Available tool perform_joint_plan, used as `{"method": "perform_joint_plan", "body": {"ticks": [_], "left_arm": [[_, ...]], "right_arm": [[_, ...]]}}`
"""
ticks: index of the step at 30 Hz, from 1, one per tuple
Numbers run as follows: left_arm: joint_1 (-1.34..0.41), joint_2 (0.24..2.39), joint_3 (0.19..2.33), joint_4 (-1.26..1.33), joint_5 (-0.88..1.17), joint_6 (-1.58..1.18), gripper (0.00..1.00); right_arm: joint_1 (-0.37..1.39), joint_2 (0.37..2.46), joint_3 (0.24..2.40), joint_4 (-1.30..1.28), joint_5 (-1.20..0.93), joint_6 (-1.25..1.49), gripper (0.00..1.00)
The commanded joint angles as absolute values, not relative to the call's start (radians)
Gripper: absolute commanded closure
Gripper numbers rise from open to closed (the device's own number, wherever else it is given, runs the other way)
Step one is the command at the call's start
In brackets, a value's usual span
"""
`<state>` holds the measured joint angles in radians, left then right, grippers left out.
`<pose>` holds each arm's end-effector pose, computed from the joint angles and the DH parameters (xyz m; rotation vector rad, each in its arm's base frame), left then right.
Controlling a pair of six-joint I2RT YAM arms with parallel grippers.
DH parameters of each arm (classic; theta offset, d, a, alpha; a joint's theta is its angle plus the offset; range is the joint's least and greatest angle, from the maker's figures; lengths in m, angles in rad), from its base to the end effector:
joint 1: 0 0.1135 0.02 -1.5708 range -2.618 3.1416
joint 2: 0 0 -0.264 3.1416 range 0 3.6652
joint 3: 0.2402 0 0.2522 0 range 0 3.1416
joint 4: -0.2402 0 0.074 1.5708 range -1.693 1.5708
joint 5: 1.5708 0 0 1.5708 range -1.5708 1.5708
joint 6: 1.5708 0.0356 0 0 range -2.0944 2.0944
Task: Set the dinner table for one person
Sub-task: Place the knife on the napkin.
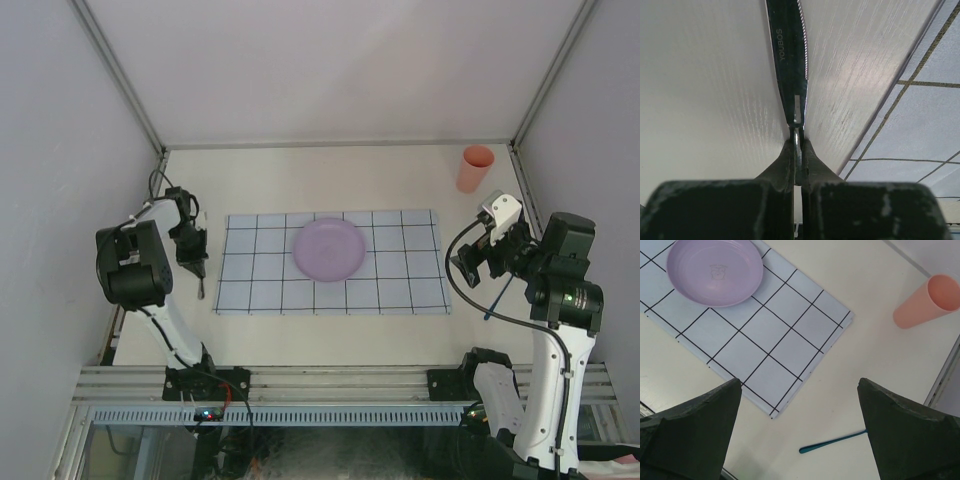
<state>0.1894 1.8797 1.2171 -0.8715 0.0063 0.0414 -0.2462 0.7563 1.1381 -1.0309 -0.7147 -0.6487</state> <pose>0.3284 0.0627 0.1521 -0.2293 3.0959 -0.0032 0.1156 -0.0050 0.3806 -0.7705 1.9039 0.2460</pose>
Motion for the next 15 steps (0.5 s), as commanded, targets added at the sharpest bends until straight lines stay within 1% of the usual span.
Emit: {"method": "perform_joint_plan", "body": {"ticks": [1, 15], "left_arm": [[0.201, 1.959, 1.164, -0.746, 0.005, 0.064, 1.00], [0.196, 1.829, 1.260, -0.841, -0.021, 0.085, 1.00]], "right_arm": [[-0.241, 0.749, 1.172, -1.029, -0.718, -0.665, 0.00], [-0.241, 0.739, 1.143, -1.008, -0.722, -0.654, 0.00]]}}
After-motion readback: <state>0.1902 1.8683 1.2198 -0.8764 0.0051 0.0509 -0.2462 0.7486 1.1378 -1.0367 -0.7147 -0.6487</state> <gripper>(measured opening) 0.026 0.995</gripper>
